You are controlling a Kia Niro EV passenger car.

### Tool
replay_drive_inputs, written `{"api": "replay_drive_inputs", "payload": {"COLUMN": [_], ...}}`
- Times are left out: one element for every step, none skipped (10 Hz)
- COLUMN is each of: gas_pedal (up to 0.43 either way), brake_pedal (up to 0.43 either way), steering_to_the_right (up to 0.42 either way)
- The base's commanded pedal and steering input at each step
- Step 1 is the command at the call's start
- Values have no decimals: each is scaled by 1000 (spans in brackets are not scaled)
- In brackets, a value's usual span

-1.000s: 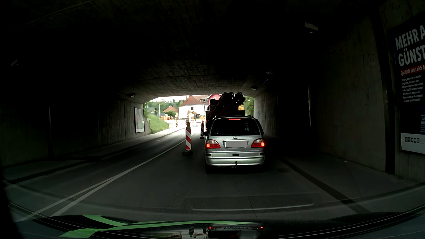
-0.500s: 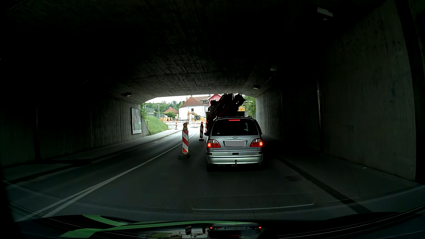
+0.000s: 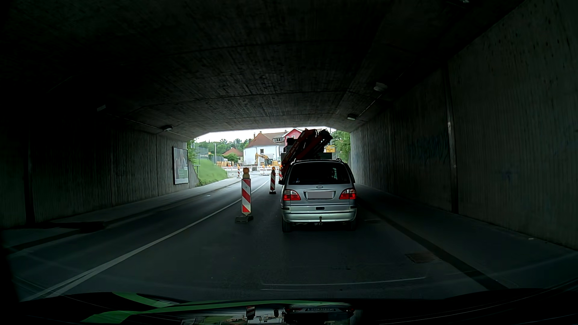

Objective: Follow the waypoints while adhering to traffic rules and regulations

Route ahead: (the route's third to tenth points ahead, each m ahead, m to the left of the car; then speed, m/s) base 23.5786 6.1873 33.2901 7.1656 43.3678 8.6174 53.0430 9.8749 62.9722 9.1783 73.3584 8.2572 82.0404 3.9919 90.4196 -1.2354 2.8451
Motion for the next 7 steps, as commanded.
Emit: {"api": "replay_drive_inputs", "payload": {"gas_pedal": [0,0,0,0,0,0,0], "brake_pedal": [0,0,0,0,0,0,0], "steering_to_the_right": [-11,-11,-11,-11,-11,-11,-11]}}
